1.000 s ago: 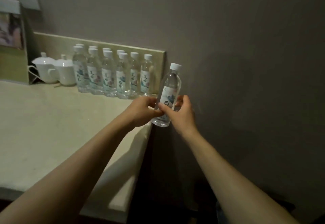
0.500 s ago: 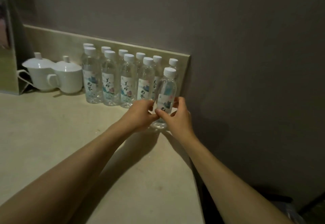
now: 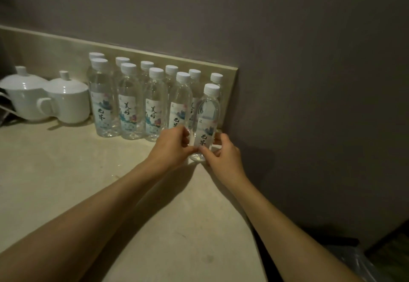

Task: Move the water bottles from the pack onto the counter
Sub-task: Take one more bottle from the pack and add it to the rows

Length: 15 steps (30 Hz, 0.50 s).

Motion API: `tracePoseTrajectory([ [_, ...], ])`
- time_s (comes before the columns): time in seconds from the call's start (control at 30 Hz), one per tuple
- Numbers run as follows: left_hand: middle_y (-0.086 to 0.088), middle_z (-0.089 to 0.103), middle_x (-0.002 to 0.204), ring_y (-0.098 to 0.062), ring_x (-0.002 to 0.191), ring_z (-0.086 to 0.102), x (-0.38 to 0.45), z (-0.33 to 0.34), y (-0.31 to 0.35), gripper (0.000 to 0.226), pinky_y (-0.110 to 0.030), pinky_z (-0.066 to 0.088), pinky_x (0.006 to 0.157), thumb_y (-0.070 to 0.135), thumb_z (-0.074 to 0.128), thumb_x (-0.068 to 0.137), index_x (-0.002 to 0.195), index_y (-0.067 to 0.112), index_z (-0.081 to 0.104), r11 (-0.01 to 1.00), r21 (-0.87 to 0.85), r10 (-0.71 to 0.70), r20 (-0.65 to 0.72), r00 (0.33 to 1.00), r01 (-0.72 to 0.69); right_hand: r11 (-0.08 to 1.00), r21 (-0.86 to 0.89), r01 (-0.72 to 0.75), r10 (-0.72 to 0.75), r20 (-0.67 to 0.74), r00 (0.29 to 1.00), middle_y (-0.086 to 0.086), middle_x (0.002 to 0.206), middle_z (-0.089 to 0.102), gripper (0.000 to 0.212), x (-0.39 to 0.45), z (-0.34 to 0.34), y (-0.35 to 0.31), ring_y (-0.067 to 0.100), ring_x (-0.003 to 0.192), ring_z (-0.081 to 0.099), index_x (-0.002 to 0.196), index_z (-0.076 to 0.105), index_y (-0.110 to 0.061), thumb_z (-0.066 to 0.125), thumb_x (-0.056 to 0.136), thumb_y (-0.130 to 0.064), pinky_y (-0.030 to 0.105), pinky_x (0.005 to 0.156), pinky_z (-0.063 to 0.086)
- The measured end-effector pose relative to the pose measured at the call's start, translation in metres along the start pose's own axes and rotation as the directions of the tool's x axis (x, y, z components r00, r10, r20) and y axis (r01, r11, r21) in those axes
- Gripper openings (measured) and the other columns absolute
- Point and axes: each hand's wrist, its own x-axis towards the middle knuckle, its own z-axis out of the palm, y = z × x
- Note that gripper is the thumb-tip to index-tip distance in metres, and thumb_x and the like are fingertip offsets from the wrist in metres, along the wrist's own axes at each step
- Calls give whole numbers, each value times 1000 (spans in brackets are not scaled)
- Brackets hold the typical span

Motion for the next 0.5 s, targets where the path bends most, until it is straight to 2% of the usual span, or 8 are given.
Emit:
tracePoseTrajectory([
  [0.07,-6,68,92,-20,85,65,1,2,0,34,-34,55,79,31,78,79,101,9,63,998,65,10,-20,1000,-9,999,-42,8,-8,-1,1000,4,103,70,29,3,2,1,13,78,69,111,56,-22,69,86,-26,27,68,58],
  [0.13,-6,67,85,-19,79,63,1,3,1,31,-31,52,72,35,74,83,95,8,66,988,152,35,-52,998,-27,996,-90,15,-16,-12,1000,9,105,69,32,9,5,0,22,86,68,115,56,-14,68,87,-26,36,77,57],
  [0.23,-10,69,82,-24,76,64,4,3,2,30,-34,52,71,35,67,89,90,5,70,962,269,58,-58,997,-41,993,-121,-7,6,-4,1000,12,106,66,30,18,12,-2,27,94,66,110,55,-11,67,88,-29,42,82,56],
  [0.33,-15,70,89,-28,83,65,10,5,3,25,-41,55,80,28,63,92,94,4,71,955,294,37,-44,998,-22,988,-154,-12,10,-11,1000,15,110,65,34,28,16,-3,30,98,65,112,54,-7,66,89,-29,44,84,55],
  [0.43,-18,70,95,-32,88,66,14,7,4,21,-41,55,81,22,63,92,100,4,71,947,320,33,-52,998,-14,985,-171,-9,6,-17,1000,17,116,64,42,35,19,-5,33,105,63,120,53,-3,66,89,-27,47,89,52],
  [0.5,-19,70,98,-34,91,65,17,9,3,20,-40,54,81,18,62,92,102,4,71,944,329,40,-55,998,-19,982,-188,-3,-3,-31,1000,18,116,62,40,37,21,-5,34,104,63,117,53,-1,65,89,-26,47,88,51],
])
